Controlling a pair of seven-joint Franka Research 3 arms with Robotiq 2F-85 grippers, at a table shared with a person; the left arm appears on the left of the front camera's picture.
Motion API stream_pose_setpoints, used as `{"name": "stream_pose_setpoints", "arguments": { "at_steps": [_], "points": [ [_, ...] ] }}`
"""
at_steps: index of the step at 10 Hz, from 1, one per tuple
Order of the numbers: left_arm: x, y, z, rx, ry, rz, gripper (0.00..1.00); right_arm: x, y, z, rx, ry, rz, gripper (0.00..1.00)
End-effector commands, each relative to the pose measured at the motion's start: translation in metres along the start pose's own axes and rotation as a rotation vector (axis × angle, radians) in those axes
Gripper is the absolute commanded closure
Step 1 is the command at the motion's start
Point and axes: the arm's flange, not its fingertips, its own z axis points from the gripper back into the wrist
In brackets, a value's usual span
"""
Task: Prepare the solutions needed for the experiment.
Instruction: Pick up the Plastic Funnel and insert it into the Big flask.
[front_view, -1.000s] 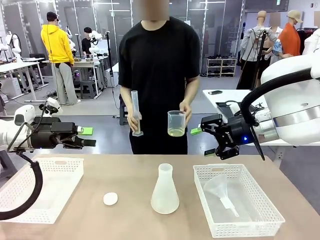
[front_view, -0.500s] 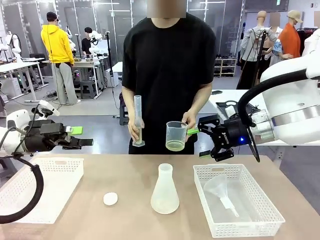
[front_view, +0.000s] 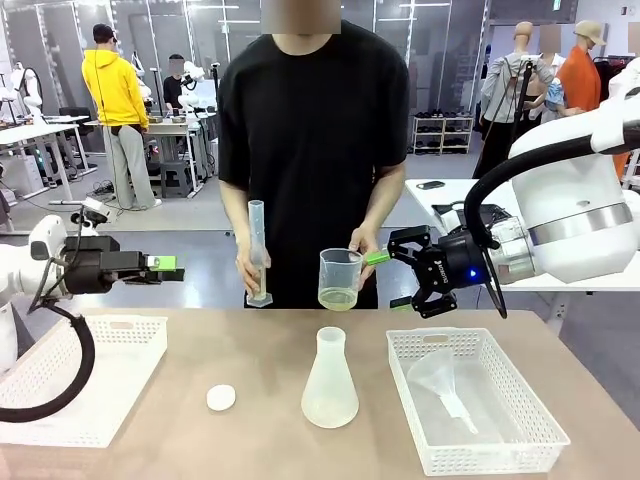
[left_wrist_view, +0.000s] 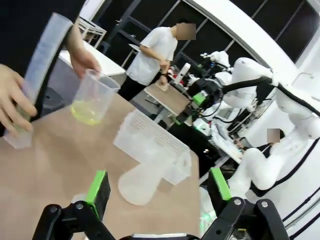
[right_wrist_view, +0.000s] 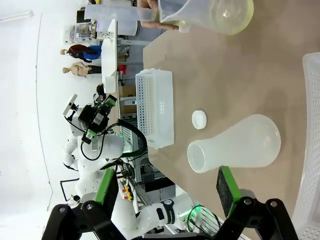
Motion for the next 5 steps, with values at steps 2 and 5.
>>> {"name": "stream_pose_setpoints", "arguments": {
  "at_steps": [2,5],
  "points": [
    [0.0105,-0.0017,-0.0011,0.082,0.086,-0.003,0.00,-0.0025,0.0006,0.0030,-0.001,-0.006,0.003,0.00],
    [0.0062,0.0010,0.0004,0.047,0.043,-0.029,0.00,-0.0025,0.0006,0.0030,-0.001,-0.006,0.003,0.00]
  ]
}}
